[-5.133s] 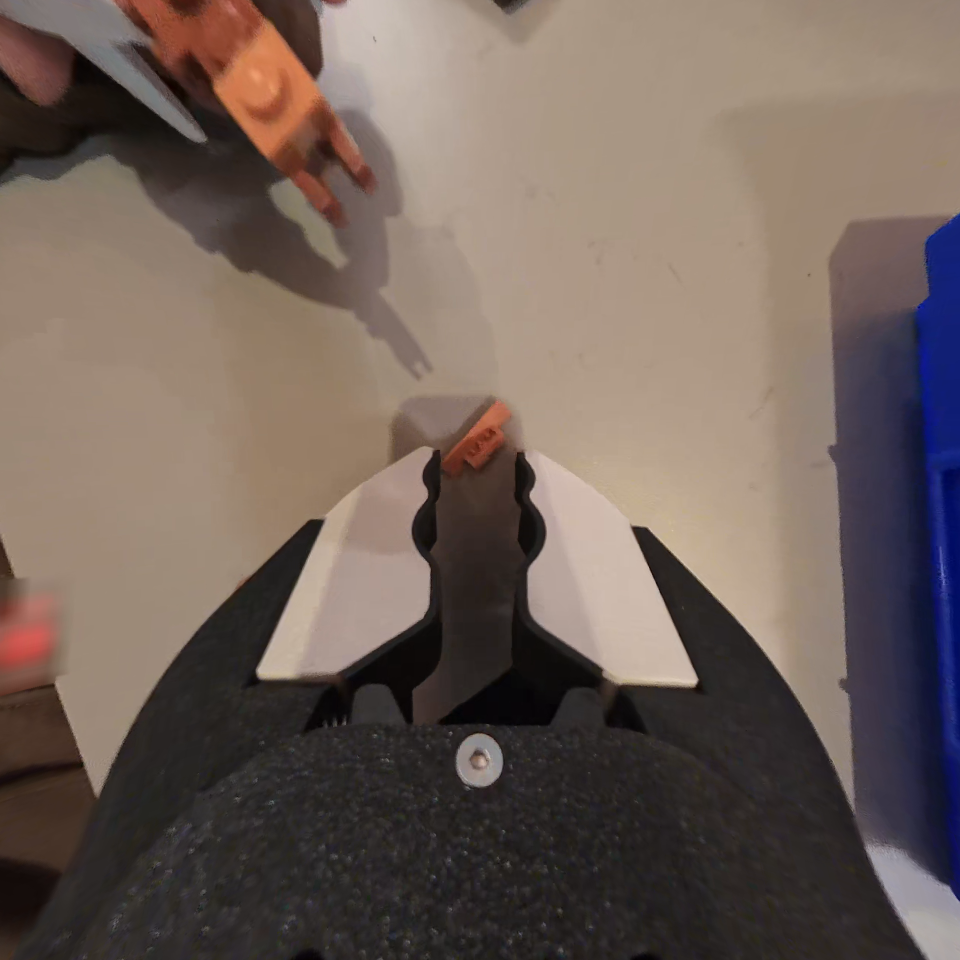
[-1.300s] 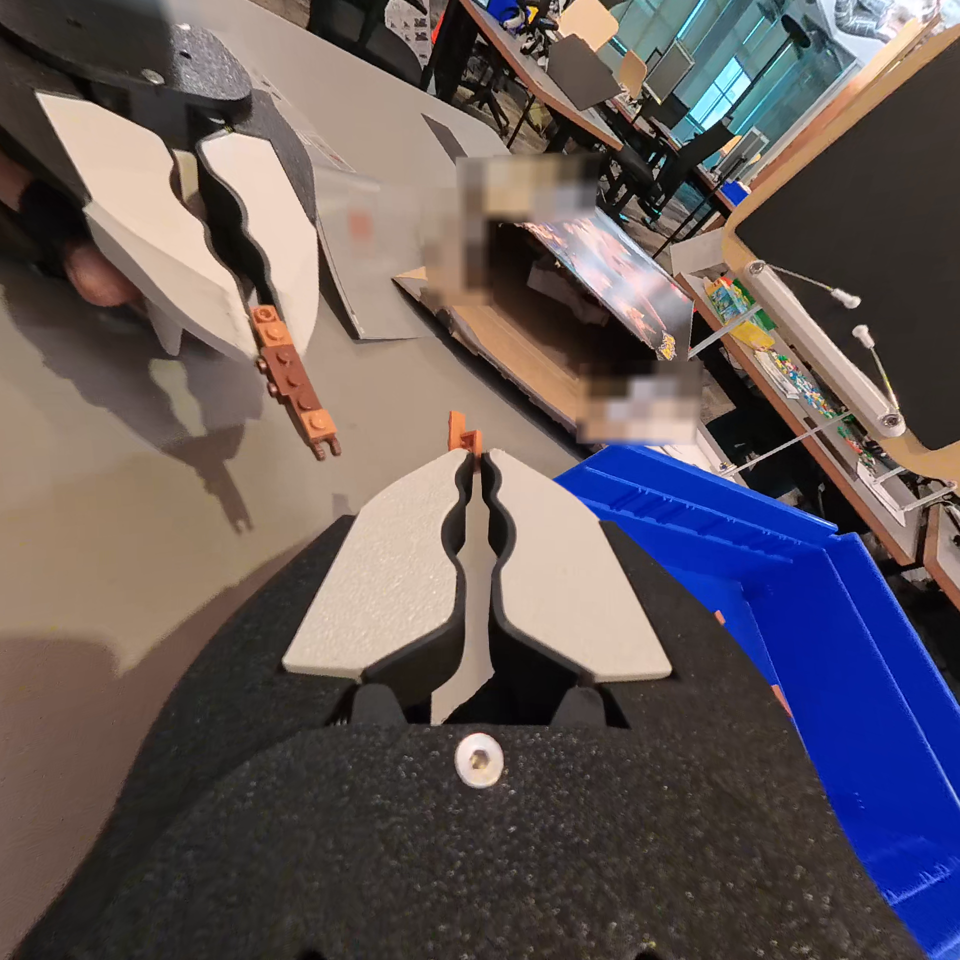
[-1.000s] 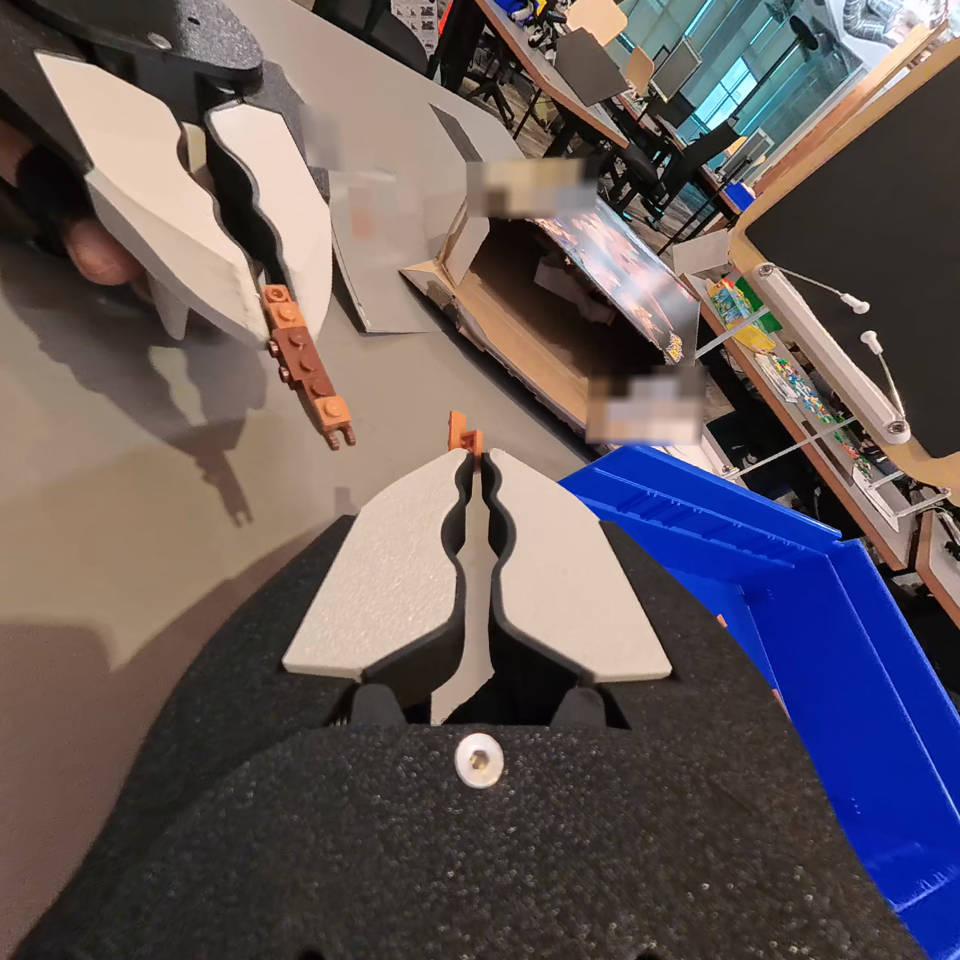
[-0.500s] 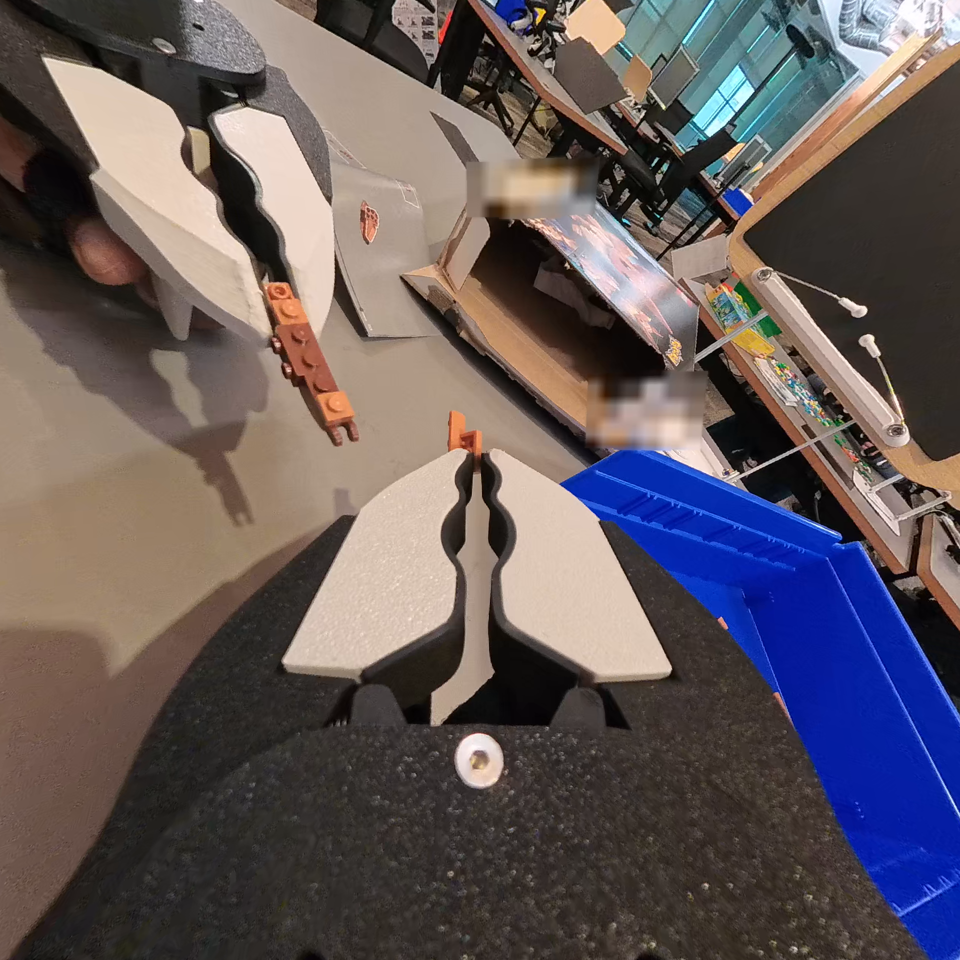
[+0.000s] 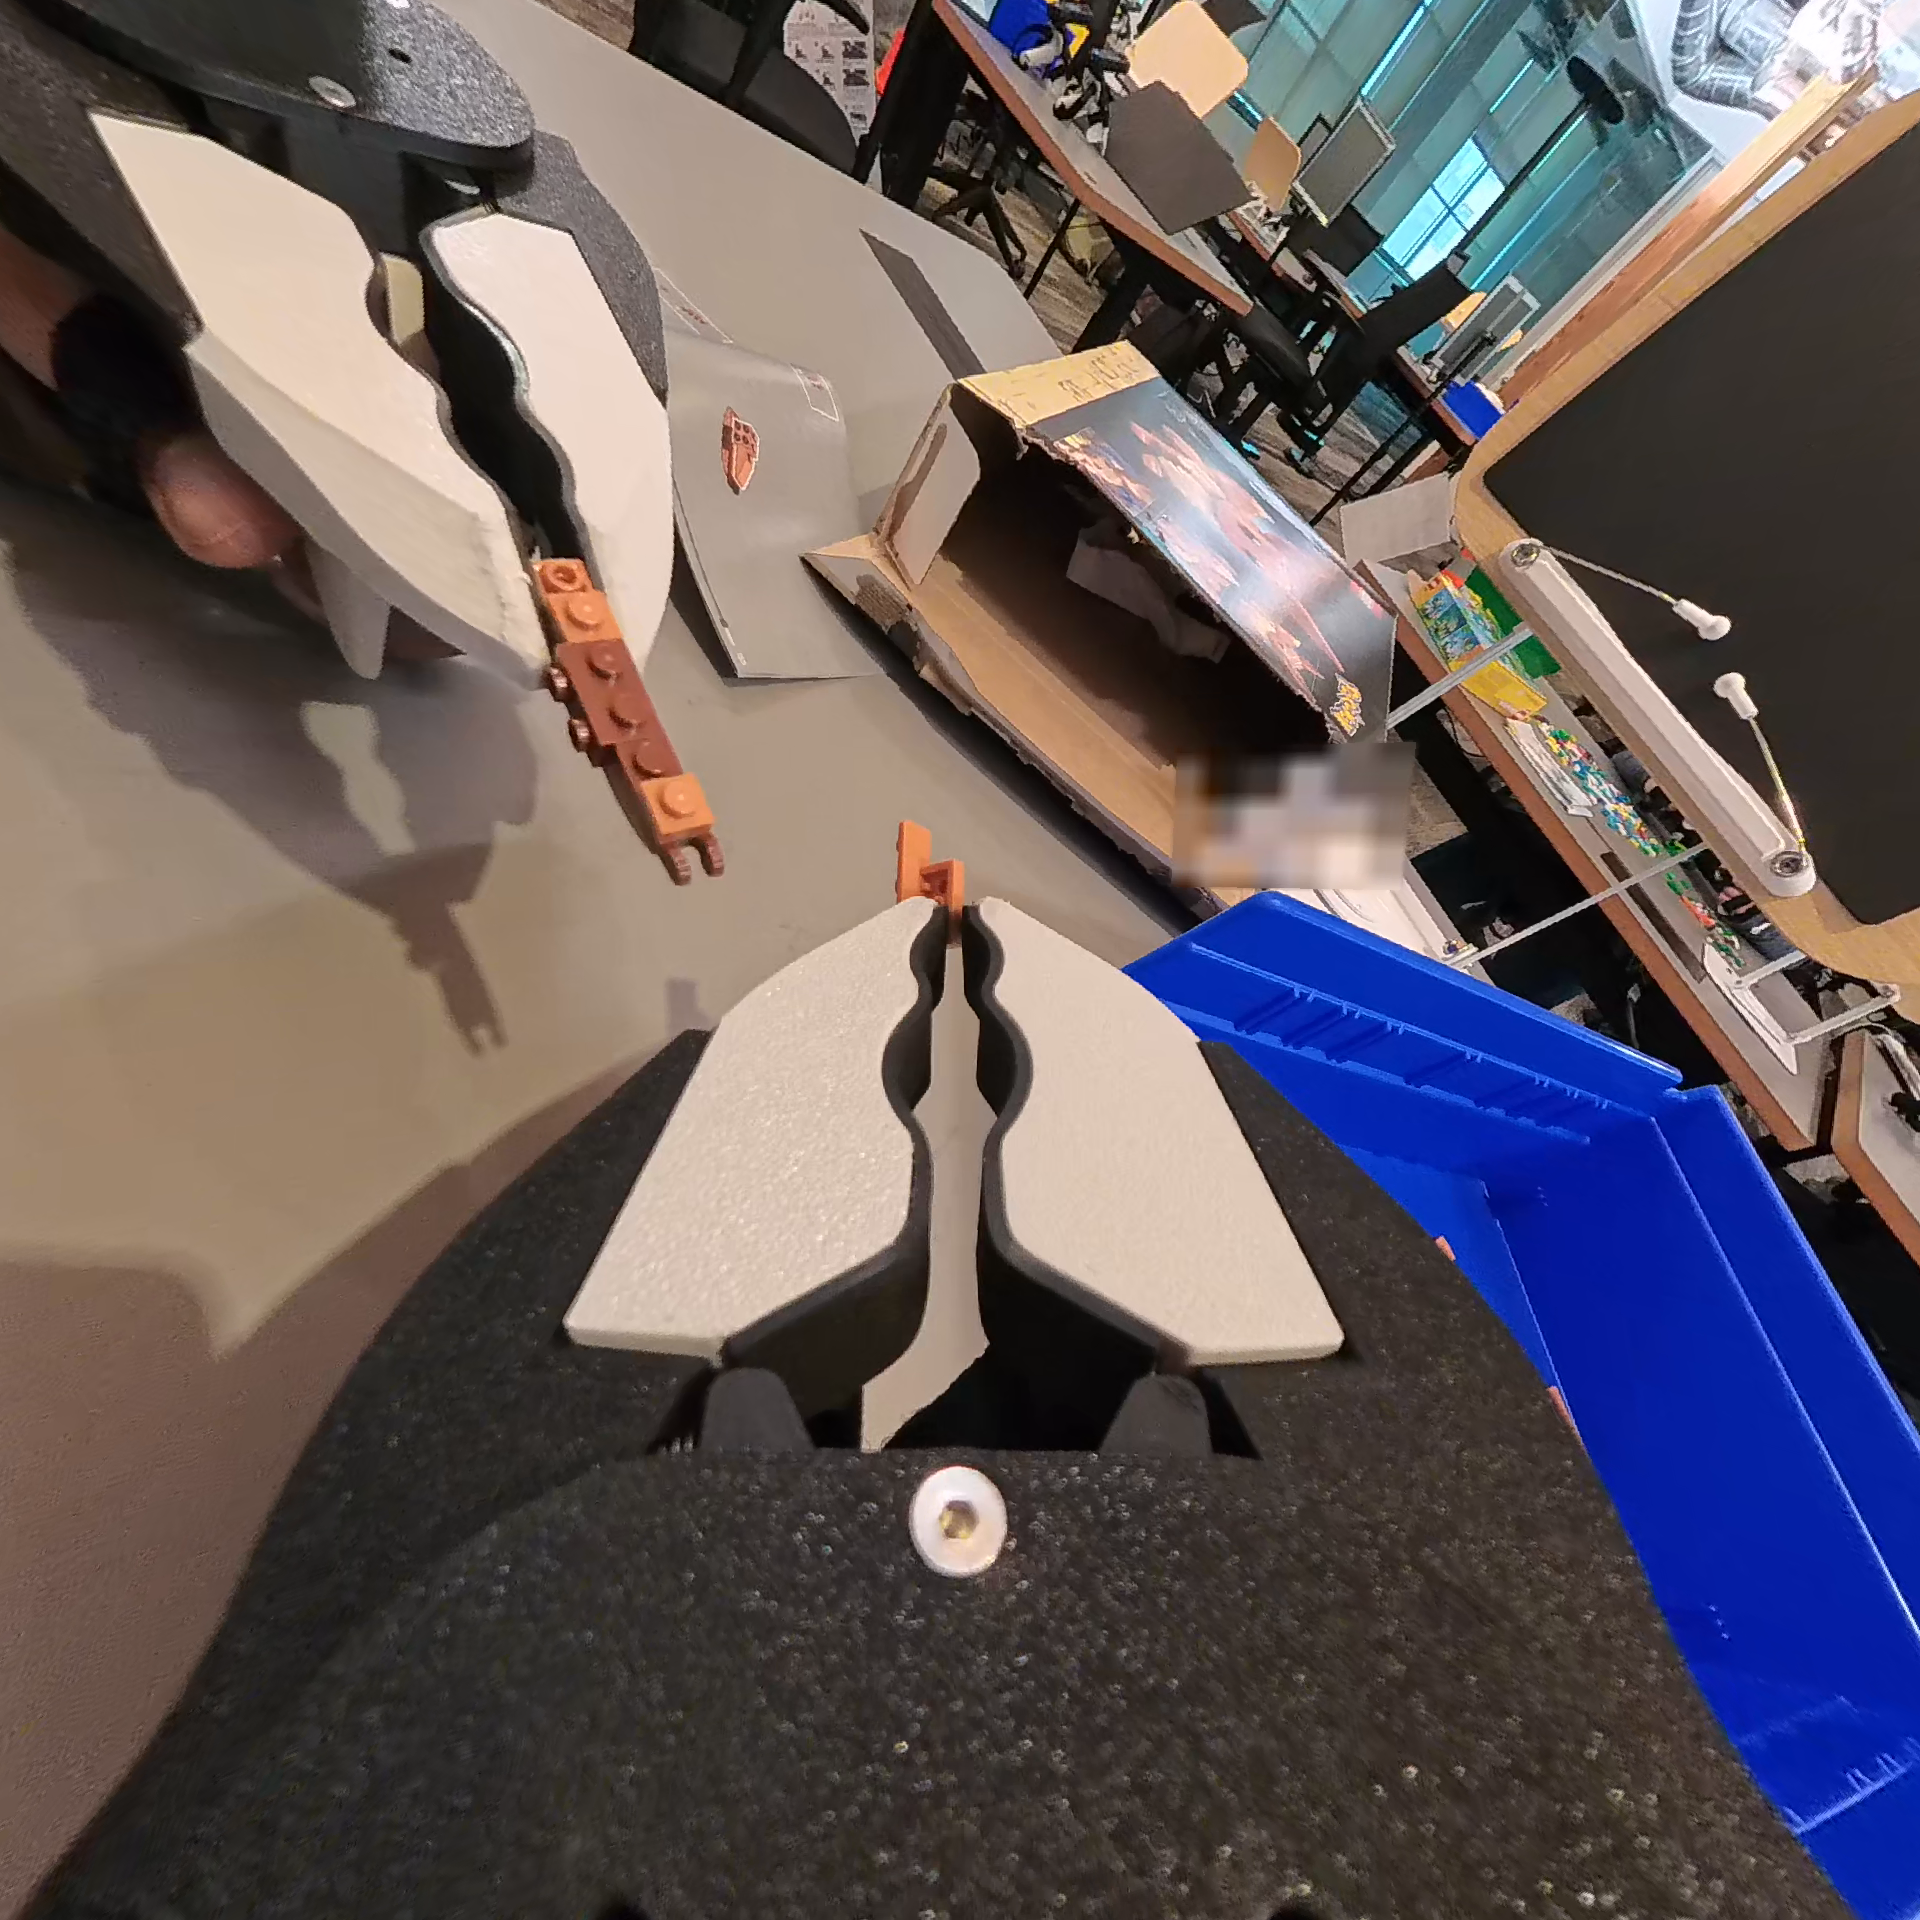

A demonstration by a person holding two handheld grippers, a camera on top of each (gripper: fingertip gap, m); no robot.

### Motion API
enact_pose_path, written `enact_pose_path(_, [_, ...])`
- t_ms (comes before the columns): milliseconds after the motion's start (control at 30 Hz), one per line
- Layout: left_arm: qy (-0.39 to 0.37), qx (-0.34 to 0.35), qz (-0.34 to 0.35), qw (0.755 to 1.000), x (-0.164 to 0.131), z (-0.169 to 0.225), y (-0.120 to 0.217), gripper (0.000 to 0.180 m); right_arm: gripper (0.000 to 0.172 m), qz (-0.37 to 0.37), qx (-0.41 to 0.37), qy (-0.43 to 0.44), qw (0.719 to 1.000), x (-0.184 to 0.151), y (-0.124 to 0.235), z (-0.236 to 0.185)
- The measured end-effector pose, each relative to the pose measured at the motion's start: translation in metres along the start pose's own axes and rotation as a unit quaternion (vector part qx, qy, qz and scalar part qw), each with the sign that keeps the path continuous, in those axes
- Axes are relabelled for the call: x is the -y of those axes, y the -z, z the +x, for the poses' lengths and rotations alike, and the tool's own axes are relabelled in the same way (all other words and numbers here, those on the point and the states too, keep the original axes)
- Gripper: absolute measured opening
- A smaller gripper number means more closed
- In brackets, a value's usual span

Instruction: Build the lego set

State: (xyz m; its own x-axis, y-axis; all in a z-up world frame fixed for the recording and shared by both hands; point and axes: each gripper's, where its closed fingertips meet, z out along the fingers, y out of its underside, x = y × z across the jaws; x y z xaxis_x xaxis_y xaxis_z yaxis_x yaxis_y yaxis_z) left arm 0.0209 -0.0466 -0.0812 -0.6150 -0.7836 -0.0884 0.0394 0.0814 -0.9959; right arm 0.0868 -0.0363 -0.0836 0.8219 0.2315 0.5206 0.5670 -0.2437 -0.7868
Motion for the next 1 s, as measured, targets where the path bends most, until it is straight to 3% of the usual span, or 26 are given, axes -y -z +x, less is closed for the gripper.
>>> enact_pose_path(600, [-0.001, 0.006, 0.009, 1.0, 0.003, -0.002, 0.001, 0.008, 0.002, 0.006, -0.009, 0.001, 1.0, 0.002, 0.0, 0.002])
enact_pose_path(1000, [0.049, 0.083, 0.031, 0.995, -0.001, -0.042, 0.016, 0.008, 0.002, -0.014, -0.057, 0.025, 0.998, 0.002, -0.023, 0.031])
